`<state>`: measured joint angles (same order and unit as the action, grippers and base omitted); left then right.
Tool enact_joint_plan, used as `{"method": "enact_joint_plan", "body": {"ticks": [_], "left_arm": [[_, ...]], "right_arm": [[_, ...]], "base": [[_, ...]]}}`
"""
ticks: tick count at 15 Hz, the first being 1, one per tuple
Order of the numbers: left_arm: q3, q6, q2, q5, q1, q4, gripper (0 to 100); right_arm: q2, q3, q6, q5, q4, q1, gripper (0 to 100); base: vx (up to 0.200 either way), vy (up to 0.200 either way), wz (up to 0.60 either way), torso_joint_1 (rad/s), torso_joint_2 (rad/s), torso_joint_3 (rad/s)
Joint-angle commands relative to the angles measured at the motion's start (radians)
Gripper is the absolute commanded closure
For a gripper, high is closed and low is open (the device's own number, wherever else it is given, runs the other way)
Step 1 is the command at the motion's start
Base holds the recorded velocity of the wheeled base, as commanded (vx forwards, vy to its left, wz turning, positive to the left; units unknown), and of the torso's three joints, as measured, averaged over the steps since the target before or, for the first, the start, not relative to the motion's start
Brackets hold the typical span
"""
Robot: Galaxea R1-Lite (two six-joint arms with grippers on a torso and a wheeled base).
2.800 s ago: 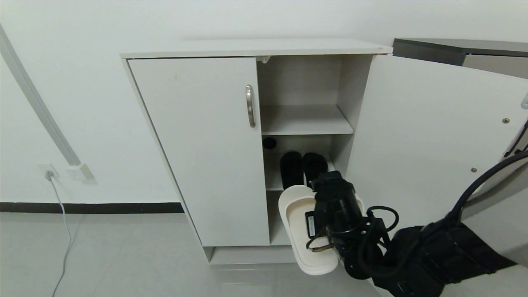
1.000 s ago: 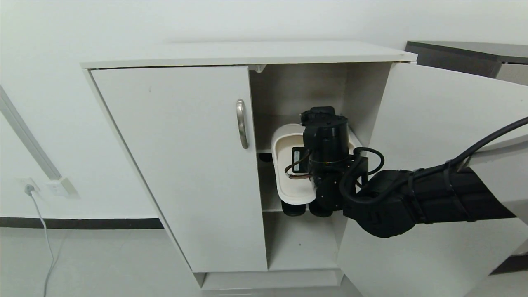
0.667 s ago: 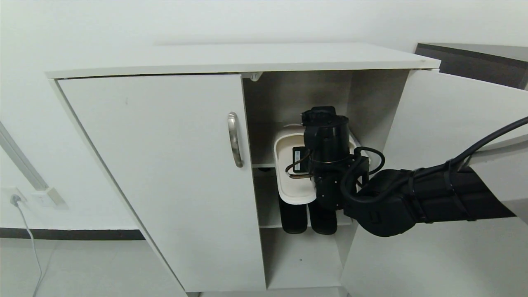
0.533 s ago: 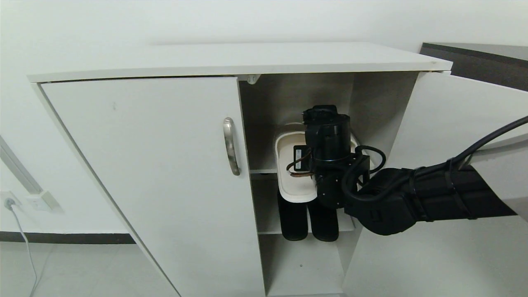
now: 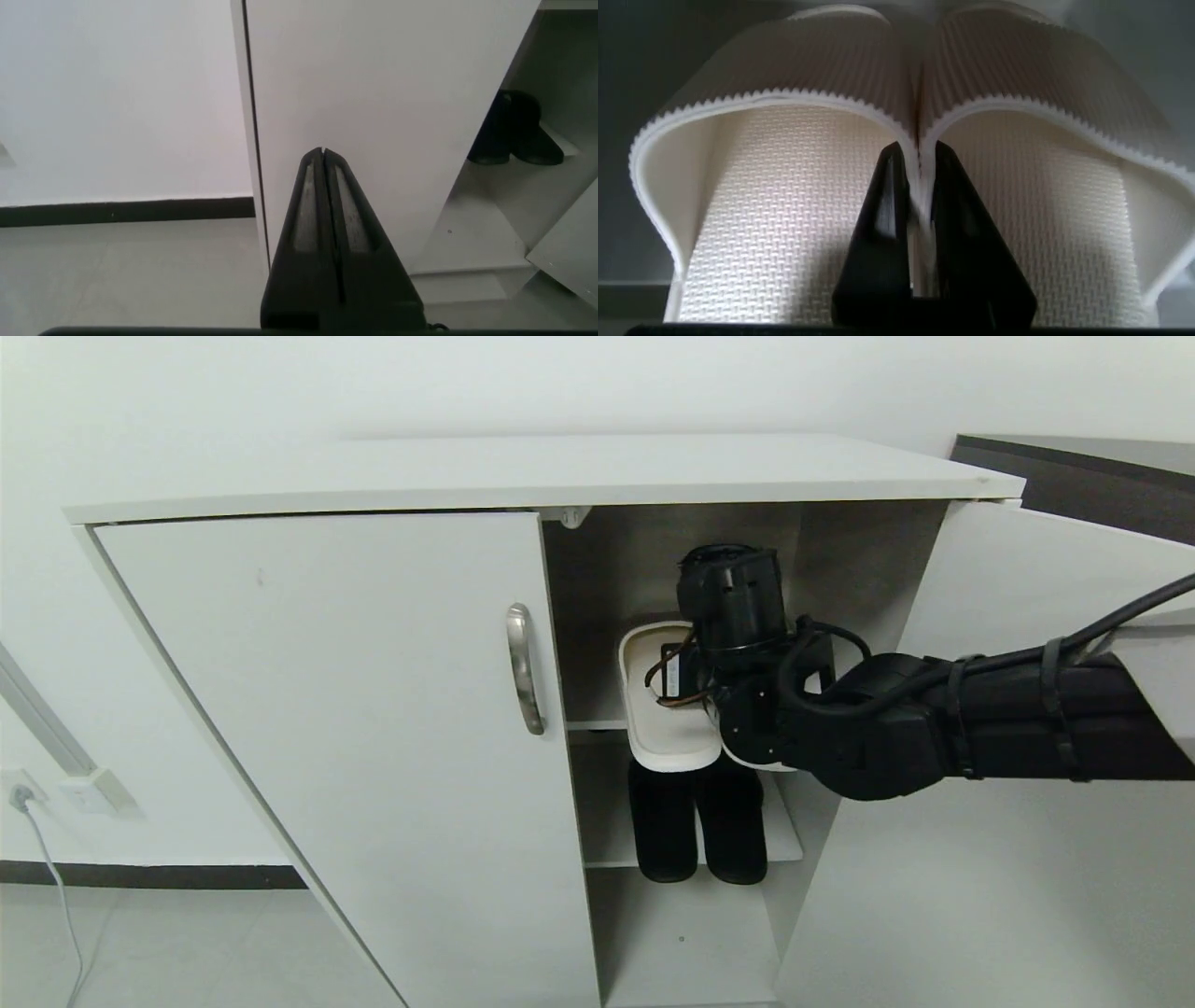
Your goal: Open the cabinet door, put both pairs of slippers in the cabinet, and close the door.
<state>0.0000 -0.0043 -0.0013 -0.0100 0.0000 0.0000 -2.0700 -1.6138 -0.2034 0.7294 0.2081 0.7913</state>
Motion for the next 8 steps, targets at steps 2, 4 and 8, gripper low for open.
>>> {"method": "enact_joint_plan", "body": {"ticks": [2,4,8], "left_arm": [[0.0,0.0,0.001,-0.001,0.0,0.0,100],[0.0,0.0,0.001,-0.001,0.0,0.0,100],[0.0,0.0,0.001,-0.001,0.0,0.0,100]], "right_arm": [[-0.044,-0.084,-0.017,-0.042,-0.042,-0.029,100],[-0.07,-0.124,-0.017,-0.071,-0.042,-0.047,100],[-0.104,-0.181,-0.011,-0.077,-0.045,-0.069,100]], "base": [[0.0,0.0,0.0,0.0,0.0,0.0],[0.0,0.0,0.0,0.0,0.0,0.0],[0.0,0.0,0.0,0.0,0.0,0.0]]}}
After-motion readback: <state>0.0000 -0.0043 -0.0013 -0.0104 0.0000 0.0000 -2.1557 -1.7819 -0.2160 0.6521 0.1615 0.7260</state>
